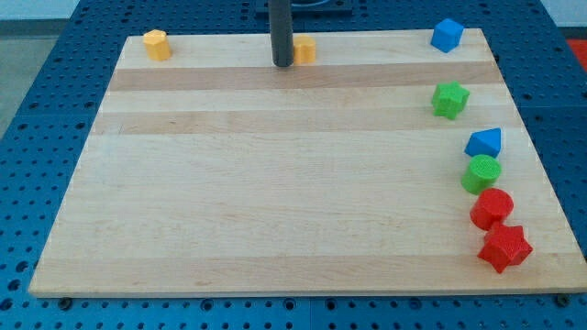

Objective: Move the blue cube parallel to the left of the green star

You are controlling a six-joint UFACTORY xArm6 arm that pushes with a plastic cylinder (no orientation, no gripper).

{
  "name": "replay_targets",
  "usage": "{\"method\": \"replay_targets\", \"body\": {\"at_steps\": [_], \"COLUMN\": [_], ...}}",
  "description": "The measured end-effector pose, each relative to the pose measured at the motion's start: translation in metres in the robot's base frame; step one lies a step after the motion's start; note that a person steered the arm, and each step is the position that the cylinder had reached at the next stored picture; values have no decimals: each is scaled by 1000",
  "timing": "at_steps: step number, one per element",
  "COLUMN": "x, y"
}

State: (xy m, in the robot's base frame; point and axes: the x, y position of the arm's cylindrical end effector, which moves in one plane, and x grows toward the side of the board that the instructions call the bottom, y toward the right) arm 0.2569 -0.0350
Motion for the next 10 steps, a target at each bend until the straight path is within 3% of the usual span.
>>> {"method": "replay_targets", "body": {"at_steps": [3, 5, 10], "x": [-14, 23, 25], "y": [2, 6, 155]}}
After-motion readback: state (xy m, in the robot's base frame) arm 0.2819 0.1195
